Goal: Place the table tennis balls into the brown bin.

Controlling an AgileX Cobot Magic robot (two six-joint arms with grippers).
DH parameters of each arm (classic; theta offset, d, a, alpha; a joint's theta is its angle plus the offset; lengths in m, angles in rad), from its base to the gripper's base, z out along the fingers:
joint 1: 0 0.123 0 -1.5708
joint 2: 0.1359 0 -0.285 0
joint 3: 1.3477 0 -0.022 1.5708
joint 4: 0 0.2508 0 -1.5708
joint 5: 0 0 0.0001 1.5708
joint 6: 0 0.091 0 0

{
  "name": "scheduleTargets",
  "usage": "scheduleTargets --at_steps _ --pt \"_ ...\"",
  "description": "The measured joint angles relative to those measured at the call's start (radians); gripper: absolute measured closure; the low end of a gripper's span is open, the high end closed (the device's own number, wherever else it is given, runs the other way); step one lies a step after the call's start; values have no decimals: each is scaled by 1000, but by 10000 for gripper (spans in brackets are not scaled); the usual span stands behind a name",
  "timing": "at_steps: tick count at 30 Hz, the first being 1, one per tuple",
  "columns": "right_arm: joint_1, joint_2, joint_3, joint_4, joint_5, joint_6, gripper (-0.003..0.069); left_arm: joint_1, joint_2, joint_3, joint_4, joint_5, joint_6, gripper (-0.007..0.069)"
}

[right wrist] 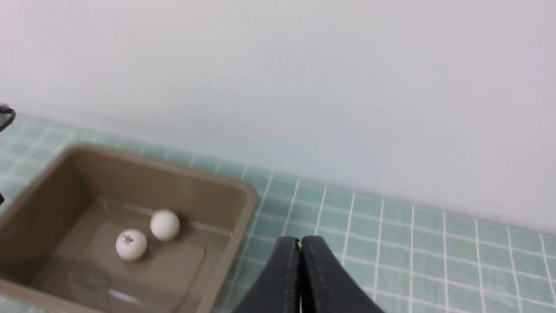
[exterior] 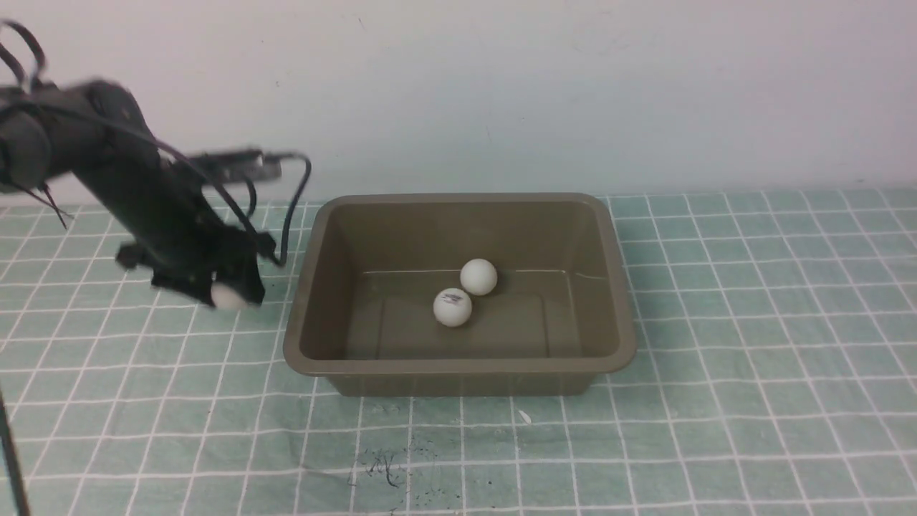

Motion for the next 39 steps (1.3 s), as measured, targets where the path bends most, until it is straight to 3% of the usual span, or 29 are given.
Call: scheduleTargets --at_steps 5,12,14,16,19,23,24,25,26,27,31,38,39 --pt "0 -296 381 0 -364 46 673 -123 -159 -74 -72 2 67 276" --pt "0 -525 598 3 -649 97 673 -286 -104 -74 -69 -67 114 268" --pt "0 -543 605 3 -667 97 673 -302 -80 -73 -56 -69 92 236" --pt "0 -556 605 3 -677 97 673 -321 -58 -72 -36 -65 52 118" --pt "0 -557 605 3 -665 98 673 -323 -69 -99 -10 -16 -2 74" --pt "0 -557 605 3 -637 99 673 -323 -132 -142 82 79 -79 187" --pt "0 -557 605 3 -627 99 673 -323 -209 -146 158 124 -121 328" --pt "0 -557 605 3 -625 99 673 -323 -230 -144 174 131 -131 369" --pt "0 -557 605 3 -621 99 673 -323 -313 -128 223 145 -161 496" --pt "0 -557 605 3 -618 99 673 -323 -407 -97 257 145 -186 568" --pt "0 -557 605 3 -617 99 673 -323 -676 42 281 68 -210 624" --pt "0 -557 605 3 -617 99 673 -323 -1052 443 281 -276 -215 629" --pt "0 -557 605 3 -617 99 673 -323 -1128 536 281 -394 -216 629"
